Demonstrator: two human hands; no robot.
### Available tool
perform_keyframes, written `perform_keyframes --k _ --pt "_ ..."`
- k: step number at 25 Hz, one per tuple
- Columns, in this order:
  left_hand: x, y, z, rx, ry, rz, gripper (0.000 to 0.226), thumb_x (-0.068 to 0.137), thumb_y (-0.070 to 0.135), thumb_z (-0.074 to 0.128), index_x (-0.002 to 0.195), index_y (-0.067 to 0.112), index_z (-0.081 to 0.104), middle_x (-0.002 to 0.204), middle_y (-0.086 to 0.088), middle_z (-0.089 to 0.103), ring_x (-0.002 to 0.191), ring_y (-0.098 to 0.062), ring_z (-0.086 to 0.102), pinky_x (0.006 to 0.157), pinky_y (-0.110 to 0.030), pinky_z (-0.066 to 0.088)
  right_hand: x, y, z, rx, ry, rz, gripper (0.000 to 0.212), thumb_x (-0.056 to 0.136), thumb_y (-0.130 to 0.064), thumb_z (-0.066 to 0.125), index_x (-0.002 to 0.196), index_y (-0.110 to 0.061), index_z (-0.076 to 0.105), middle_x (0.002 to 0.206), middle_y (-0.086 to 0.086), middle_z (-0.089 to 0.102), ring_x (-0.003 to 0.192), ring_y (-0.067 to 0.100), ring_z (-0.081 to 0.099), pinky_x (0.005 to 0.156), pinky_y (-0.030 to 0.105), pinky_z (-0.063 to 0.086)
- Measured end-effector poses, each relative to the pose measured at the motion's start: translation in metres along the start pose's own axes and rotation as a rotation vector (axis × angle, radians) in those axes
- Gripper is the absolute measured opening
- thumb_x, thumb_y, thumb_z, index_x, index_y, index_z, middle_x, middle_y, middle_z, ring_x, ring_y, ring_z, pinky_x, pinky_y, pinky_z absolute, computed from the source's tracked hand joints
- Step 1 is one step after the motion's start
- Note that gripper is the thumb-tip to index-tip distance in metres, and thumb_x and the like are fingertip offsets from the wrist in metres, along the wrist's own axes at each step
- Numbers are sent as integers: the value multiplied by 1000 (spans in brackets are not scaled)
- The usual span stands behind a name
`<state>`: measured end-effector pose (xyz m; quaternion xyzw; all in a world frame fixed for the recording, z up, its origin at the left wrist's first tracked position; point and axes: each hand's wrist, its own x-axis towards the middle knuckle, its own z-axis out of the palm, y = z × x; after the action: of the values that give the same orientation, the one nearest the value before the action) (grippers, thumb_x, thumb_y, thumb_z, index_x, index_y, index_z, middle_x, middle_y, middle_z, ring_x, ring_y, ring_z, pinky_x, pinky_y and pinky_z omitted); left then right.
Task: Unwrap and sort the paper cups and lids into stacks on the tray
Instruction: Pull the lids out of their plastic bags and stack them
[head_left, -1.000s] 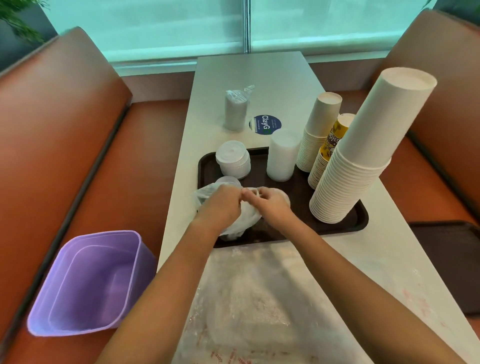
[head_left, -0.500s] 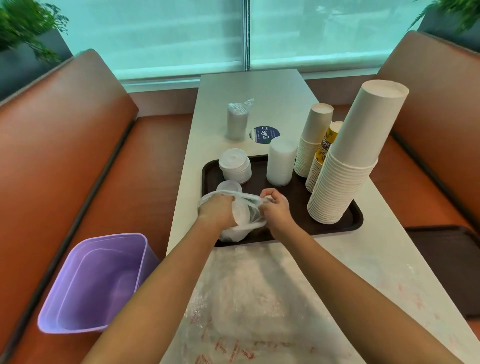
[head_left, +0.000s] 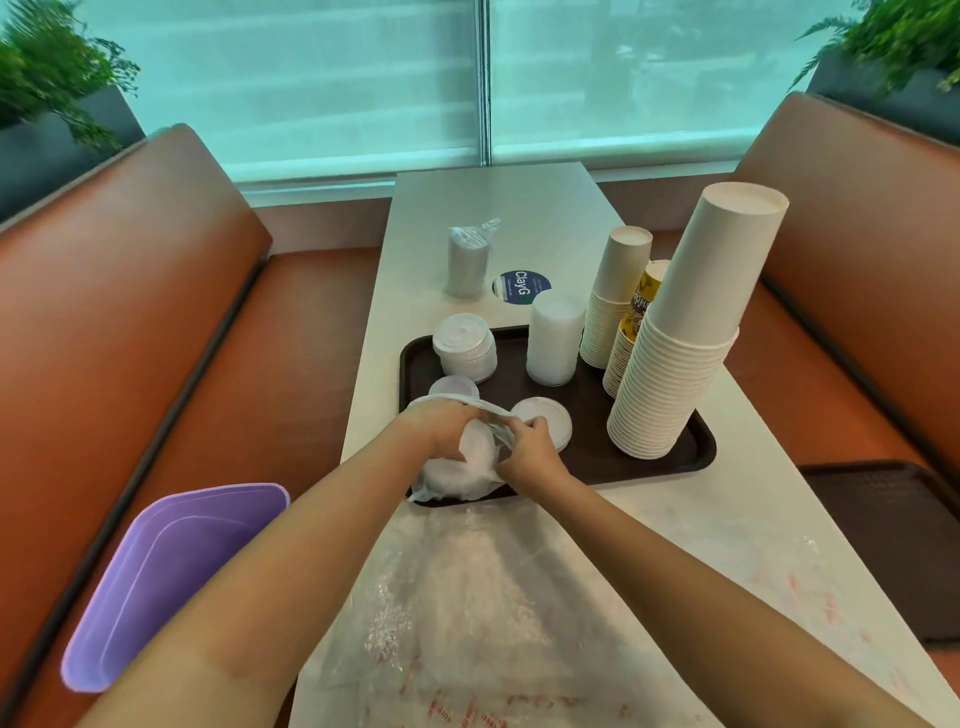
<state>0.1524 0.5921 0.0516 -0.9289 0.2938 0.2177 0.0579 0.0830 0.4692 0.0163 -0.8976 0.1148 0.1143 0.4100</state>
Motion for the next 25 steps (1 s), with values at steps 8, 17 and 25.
perform_keyframes --k 8,17,25 --pt "-10 -10 -3 12 123 139 57 83 18 68 135 24 44 141 4 43 124 -18 45 96 -31 41 2 -6 -9 -55 -80 80 67 89 -8 54 147 -27 27 133 13 30 119 31 44 99 29 38" --pt "-19 -11 -2 297 194 239 63 81 29 68 137 33 39 131 -4 41 121 -22 44 100 -36 36 -7 -10 10 -108 -16 80 69 89 -27 58 147 -36 21 127 10 38 118 34 49 97 43 42" --pt "-24 -19 -13 287 219 275 49 84 23 67 129 23 47 139 -2 34 124 -20 43 89 -31 42 -4 -26 11 -219 97 101 67 93 -16 49 149 -30 14 123 13 51 111 31 55 86 42 46"
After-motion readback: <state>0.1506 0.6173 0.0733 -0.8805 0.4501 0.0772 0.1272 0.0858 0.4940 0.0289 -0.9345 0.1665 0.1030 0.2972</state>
